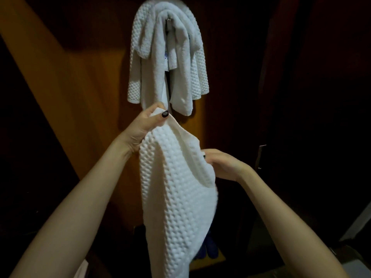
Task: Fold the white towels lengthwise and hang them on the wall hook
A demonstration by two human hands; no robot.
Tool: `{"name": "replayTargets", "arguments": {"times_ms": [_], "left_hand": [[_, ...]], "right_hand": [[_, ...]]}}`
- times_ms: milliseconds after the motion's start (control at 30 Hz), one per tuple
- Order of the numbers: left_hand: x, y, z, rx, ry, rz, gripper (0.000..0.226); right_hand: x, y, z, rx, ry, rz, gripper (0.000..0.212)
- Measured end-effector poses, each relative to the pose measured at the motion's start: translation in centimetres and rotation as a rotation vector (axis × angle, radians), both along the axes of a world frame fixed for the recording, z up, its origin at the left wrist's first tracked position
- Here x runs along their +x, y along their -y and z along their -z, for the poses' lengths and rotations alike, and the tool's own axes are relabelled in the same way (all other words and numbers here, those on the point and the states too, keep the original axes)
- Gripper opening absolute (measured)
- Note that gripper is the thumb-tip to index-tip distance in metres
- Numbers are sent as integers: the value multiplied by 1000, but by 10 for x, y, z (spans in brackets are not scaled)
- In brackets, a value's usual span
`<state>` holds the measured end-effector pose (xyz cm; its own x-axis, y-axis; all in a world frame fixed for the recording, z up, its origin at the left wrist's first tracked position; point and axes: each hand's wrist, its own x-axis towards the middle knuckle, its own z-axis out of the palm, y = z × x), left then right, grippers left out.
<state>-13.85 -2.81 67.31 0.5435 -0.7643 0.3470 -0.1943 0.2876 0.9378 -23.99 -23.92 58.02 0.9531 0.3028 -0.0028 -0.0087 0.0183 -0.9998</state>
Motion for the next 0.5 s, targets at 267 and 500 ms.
{"name": "replayTargets", "arguments": {"times_ms": [267,500], "left_hand": [[17,-29,5,0,245,-397,36],[23,-35,14,403,821,-613,41]], "right_hand": [[-16,16,-9,-445,154,292,31],[-12,13,-11,-849,281,482,30]]}}
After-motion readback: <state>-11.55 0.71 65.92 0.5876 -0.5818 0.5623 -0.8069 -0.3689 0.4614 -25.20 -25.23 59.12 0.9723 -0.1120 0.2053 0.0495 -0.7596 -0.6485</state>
